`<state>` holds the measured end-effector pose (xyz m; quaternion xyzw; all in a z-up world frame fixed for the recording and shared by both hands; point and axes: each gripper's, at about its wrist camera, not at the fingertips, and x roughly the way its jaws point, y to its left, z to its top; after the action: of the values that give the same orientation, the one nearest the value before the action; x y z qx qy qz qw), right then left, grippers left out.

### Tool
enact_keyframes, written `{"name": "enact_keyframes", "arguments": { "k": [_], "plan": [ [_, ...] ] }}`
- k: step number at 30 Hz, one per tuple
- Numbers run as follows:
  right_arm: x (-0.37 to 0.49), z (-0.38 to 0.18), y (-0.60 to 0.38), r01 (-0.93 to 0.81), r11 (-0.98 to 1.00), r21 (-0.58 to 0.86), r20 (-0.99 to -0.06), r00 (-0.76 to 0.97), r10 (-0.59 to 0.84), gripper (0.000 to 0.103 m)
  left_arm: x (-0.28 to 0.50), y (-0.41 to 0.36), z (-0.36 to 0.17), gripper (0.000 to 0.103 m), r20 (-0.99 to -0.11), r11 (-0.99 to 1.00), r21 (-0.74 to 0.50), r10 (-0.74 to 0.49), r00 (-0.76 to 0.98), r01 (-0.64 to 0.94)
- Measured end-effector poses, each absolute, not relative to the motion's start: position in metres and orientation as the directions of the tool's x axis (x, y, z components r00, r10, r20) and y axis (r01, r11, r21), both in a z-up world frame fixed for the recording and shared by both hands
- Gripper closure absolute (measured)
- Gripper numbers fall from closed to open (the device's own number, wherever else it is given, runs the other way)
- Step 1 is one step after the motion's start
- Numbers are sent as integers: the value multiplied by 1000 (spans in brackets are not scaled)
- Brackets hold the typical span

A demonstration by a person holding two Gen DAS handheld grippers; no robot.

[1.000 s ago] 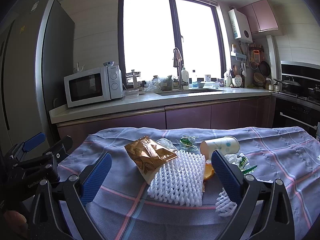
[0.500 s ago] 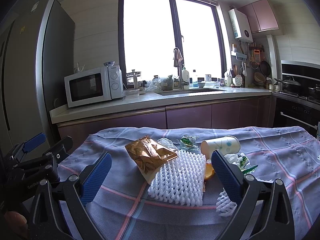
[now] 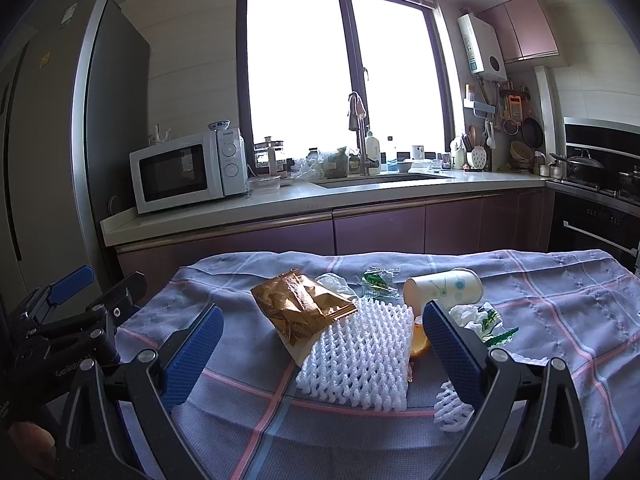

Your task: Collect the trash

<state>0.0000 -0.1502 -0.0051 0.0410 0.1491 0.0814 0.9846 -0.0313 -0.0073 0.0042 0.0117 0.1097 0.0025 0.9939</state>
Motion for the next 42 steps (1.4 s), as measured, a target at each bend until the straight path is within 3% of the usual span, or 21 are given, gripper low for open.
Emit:
{"name": "enact_keyframes", "arguments": {
  "k": [29,36,42],
  "plan": [
    [7,-5,-165,-143,980,140,-326,928,182,7,-18,-11,2,6,-259,999,25,-20,966,27],
    [14,-12,-176,-129,980,153,-362,915,177,7,-7,-14,0,6,-302,997,22,-62,951,72],
    [26,-23,-188,-126,975,181,-426,884,193,7,19,-19,-4,6,-394,987,14,-144,908,162]
  ]
}}
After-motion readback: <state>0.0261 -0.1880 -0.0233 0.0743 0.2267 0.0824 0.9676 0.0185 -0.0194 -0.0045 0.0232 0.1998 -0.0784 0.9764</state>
